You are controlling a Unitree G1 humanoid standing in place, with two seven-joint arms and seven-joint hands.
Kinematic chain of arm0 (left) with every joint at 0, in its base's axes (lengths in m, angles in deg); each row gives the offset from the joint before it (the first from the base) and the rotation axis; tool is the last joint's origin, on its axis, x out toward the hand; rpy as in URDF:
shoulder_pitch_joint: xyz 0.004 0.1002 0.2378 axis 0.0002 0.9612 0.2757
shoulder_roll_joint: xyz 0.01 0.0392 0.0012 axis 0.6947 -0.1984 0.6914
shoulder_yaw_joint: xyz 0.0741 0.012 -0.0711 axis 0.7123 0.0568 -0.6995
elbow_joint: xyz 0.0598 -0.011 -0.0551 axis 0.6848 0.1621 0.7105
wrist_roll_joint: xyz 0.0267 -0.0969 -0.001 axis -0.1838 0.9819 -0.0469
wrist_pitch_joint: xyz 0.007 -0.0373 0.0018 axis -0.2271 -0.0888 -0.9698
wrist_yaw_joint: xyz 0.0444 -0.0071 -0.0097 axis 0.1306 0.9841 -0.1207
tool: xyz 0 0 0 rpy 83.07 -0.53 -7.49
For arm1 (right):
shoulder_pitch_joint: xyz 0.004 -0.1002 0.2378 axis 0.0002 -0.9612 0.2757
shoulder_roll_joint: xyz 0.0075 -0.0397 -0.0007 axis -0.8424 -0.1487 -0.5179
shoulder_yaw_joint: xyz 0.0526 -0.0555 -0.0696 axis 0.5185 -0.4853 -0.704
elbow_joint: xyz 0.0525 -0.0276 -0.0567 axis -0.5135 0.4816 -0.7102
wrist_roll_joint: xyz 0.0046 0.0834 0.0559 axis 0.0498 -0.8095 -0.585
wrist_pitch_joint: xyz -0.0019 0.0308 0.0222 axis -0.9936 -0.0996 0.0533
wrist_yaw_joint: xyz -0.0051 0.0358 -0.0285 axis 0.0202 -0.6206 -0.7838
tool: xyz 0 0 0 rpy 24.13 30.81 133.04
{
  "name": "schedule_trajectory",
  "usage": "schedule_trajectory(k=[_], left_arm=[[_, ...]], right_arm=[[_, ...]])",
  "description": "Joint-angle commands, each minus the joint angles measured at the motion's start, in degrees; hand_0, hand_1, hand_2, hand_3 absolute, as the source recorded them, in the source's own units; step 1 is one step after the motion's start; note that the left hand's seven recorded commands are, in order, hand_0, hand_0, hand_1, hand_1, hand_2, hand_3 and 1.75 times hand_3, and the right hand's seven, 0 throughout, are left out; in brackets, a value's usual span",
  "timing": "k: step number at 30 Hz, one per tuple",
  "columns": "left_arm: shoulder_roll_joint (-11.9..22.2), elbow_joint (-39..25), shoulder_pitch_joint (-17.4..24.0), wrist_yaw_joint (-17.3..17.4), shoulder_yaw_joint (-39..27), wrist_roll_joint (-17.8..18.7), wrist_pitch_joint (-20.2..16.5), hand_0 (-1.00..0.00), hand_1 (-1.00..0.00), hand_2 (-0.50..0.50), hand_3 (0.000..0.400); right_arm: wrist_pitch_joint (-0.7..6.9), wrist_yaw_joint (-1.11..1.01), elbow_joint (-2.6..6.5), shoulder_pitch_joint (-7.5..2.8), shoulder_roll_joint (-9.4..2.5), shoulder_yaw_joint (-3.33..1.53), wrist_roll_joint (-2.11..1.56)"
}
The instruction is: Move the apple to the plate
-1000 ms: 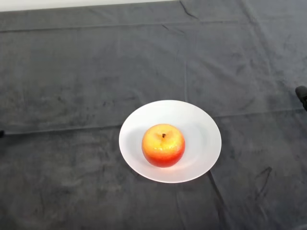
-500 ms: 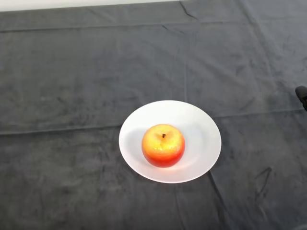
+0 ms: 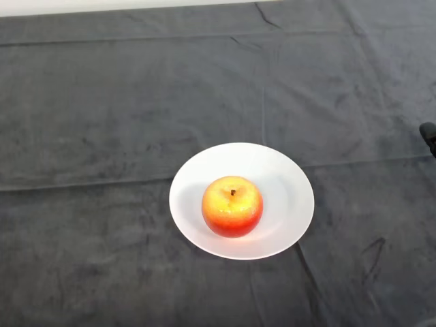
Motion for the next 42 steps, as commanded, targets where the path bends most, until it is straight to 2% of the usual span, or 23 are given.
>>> schedule_trajectory(k=[1,17,42], left_arm=[[3.5,2.5,-3.3,-0.7,-0.8,-0.4,1.7,0.00,0.00,0.00,0.000],[2.6,3.2,-4.7,-0.6,0.5,-1.9,3.2,0.00,0.00,0.00,0.000],[2.8,3.8,-4.9,0.3,1.1,-2.7,3.4,0.00,0.00,0.00,0.000]], right_arm=[[-0.27,-0.39,-0.48,1.29,1.58,0.39,-0.24],[-0.33,-0.51,-0.28,1.36,1.64,0.41,-0.16],[-0.37,-0.60,-0.14,1.42,1.68,0.45,-0.07]])
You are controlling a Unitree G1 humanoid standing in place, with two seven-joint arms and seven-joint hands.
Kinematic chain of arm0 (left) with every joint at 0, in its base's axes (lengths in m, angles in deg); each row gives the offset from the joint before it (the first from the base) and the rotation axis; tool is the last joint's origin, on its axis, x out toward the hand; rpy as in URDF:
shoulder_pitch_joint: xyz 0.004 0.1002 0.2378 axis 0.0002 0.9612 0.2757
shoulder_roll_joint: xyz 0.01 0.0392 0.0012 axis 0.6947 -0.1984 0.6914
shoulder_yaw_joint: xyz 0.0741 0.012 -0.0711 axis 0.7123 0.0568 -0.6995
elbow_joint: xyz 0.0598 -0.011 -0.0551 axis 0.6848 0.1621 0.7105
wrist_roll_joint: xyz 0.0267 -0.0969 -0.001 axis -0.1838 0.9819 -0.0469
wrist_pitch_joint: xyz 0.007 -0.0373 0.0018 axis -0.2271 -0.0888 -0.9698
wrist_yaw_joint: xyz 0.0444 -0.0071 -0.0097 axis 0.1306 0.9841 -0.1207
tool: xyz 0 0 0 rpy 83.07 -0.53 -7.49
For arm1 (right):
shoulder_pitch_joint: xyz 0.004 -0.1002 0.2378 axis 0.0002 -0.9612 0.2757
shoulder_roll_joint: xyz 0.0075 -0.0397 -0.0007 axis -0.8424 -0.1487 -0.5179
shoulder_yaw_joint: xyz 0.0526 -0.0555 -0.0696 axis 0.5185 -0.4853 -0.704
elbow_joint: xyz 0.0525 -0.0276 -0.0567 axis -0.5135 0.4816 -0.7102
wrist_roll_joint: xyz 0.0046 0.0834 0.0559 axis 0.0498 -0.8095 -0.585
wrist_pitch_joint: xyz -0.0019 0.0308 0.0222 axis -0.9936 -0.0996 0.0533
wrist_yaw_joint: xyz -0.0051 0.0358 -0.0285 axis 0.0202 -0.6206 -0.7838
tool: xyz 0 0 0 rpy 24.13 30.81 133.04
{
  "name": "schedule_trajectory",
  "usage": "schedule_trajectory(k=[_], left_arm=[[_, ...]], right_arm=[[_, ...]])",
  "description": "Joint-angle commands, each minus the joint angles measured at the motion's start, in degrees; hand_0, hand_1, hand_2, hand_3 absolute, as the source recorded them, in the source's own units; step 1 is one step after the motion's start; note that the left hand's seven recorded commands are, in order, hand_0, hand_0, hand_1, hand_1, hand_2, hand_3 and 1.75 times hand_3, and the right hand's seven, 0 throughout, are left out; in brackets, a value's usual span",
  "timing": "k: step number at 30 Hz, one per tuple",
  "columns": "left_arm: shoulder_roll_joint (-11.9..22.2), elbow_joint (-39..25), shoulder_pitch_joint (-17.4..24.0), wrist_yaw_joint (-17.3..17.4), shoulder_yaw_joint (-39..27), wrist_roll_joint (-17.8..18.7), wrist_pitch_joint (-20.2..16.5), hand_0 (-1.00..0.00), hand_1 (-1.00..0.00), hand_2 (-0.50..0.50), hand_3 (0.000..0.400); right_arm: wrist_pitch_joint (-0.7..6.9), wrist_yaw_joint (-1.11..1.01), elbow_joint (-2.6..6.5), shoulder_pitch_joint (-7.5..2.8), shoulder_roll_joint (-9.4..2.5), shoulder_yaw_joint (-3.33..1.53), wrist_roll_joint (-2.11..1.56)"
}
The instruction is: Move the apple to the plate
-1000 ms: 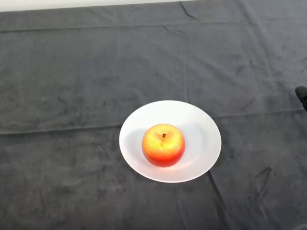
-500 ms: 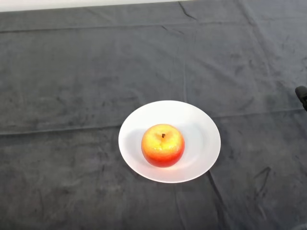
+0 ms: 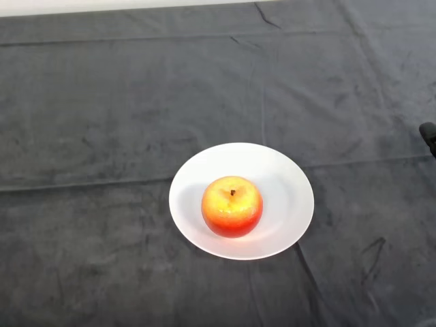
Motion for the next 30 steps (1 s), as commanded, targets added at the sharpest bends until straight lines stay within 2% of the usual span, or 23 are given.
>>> schedule_trajectory(k=[1,11,30], left_arm=[[2.9,2.7,-2.9,0.4,0.6,-1.4,1.3,0.00,0.00,0.00,0.000],[2.9,2.9,-2.8,0.9,0.6,-1.4,1.0,0.00,0.00,0.00,0.000],[1.5,2.3,-4.1,-0.9,1.9,-2.8,1.1,0.00,0.00,0.00,0.000]], right_arm=[[-0.37,-0.57,-0.16,1.42,1.68,0.45,-0.06],[-0.38,-0.60,-0.13,1.43,1.68,0.47,-0.03],[-0.39,-0.62,-0.12,1.44,1.68,0.50,0.01]])
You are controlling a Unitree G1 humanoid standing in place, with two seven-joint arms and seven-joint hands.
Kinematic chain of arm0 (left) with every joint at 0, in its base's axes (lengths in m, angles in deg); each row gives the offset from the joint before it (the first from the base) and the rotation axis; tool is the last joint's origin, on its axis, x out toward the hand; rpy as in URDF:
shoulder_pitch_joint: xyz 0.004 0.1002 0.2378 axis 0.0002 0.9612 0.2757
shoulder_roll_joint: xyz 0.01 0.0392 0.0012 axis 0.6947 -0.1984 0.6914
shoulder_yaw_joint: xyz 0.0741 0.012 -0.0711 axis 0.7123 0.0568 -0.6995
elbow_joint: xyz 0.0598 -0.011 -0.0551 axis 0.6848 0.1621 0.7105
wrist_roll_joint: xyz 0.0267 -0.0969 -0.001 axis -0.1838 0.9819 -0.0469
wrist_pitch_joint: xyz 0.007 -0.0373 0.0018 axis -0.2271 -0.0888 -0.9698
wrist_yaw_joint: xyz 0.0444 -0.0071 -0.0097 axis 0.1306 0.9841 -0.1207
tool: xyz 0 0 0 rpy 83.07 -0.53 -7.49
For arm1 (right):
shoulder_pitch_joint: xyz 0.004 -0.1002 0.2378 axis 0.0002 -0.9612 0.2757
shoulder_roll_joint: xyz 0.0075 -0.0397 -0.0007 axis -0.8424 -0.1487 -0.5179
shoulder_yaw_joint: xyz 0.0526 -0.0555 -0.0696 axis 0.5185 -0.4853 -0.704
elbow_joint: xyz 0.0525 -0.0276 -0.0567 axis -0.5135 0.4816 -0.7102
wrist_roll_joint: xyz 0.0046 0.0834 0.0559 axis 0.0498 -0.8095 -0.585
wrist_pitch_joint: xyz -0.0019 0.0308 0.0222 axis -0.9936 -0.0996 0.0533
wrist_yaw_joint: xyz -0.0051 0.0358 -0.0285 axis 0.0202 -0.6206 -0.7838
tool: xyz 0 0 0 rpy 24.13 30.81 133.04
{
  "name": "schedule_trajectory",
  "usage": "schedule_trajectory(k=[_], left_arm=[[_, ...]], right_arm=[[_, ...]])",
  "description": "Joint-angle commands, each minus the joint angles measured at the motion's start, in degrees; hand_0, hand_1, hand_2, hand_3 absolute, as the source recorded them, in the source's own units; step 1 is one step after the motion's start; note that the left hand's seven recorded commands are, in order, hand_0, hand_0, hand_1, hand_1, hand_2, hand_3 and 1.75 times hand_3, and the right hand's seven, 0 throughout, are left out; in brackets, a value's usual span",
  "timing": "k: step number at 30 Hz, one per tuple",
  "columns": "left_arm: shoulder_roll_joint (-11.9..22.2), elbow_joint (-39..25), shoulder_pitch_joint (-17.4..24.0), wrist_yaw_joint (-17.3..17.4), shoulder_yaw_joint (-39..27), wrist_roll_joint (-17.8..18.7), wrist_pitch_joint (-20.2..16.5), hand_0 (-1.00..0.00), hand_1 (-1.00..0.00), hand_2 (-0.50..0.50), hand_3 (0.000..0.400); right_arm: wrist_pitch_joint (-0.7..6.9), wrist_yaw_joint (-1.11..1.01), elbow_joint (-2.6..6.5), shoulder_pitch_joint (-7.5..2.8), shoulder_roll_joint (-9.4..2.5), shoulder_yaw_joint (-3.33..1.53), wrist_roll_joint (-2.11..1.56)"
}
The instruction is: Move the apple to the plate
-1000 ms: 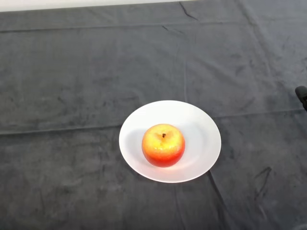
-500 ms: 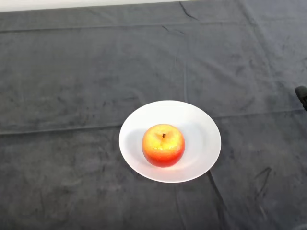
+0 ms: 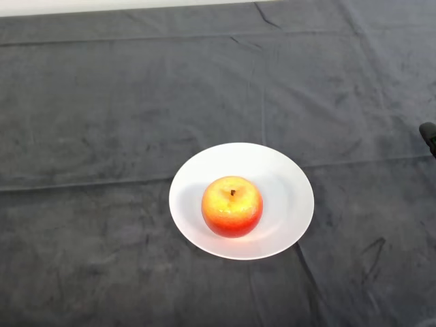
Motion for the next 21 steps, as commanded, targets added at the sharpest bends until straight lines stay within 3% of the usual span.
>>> schedule_trajectory(k=[1,21], left_arm=[[1.5,1.9,-2.2,-0.8,1.5,-1.0,0.9,0.00,0.00,0.00,0.000],[1.3,1.5,-1.8,-1.1,1.7,-1.3,1.1,0.00,0.00,0.00,0.000]], right_arm=[[-0.39,-0.60,-0.13,1.44,1.68,0.49,0.01],[-0.39,-0.60,-0.15,1.43,1.67,0.52,0.05]])
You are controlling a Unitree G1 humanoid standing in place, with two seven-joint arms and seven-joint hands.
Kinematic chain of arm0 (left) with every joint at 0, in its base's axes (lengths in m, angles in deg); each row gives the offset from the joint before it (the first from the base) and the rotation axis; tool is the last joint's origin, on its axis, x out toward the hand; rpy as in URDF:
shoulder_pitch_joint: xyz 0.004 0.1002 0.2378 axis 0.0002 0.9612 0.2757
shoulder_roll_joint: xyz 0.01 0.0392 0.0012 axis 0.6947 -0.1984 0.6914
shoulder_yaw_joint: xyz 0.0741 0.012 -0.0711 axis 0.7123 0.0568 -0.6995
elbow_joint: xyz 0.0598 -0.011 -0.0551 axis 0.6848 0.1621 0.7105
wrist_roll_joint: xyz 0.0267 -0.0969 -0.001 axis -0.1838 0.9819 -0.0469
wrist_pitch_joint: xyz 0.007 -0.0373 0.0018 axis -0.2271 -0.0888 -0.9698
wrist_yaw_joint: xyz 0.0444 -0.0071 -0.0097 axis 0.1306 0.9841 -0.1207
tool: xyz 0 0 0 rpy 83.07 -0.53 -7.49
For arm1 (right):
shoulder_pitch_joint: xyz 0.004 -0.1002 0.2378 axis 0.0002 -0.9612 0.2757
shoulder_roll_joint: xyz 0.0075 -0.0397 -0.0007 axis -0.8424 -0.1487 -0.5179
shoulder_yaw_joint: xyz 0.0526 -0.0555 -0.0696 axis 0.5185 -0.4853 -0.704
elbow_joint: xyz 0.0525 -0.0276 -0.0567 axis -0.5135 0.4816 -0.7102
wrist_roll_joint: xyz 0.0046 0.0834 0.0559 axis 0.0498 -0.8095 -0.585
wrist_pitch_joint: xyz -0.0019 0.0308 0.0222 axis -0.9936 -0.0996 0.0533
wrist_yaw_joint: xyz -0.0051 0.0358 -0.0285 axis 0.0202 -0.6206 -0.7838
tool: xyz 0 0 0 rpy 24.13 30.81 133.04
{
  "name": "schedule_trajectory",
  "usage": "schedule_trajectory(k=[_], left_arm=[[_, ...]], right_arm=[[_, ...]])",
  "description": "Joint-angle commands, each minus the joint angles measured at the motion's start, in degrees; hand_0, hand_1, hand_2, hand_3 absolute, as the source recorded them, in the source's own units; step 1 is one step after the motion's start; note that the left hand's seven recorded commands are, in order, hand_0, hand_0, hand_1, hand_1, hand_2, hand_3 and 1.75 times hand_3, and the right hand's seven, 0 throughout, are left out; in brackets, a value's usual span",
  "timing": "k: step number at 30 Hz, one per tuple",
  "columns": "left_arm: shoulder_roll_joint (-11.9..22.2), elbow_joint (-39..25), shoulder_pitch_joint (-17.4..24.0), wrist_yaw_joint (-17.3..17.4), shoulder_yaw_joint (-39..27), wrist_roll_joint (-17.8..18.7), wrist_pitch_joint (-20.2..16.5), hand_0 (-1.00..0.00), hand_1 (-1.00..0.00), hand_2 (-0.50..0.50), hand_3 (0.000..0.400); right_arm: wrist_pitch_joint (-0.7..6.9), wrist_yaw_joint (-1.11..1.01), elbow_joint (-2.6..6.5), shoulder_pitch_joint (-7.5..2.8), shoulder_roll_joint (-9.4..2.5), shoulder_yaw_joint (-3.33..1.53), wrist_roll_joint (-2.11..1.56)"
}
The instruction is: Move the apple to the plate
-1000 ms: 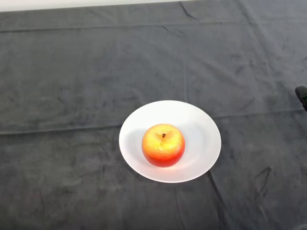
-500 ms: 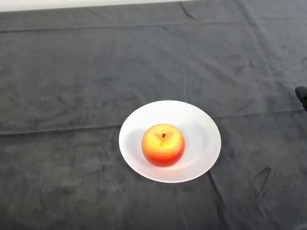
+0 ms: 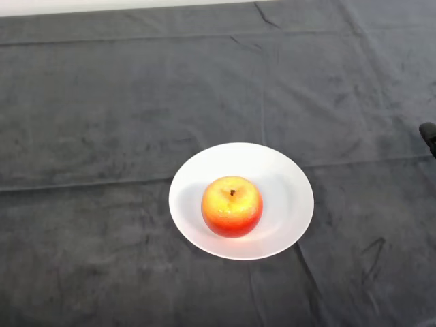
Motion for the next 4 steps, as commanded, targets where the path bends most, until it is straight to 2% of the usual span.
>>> schedule_trajectory(k=[1,4], left_arm=[[1.3,1.5,-1.8,-0.3,0.1,-0.9,1.1,0.00,0.00,0.00,0.000],[1.4,1.6,-1.8,-0.2,0.1,-0.8,1.0,0.00,0.00,0.00,0.000]], right_arm=[[-0.39,-0.60,-0.16,1.43,1.67,0.52,0.05],[-0.39,-0.60,-0.16,1.43,1.67,0.53,0.06]])
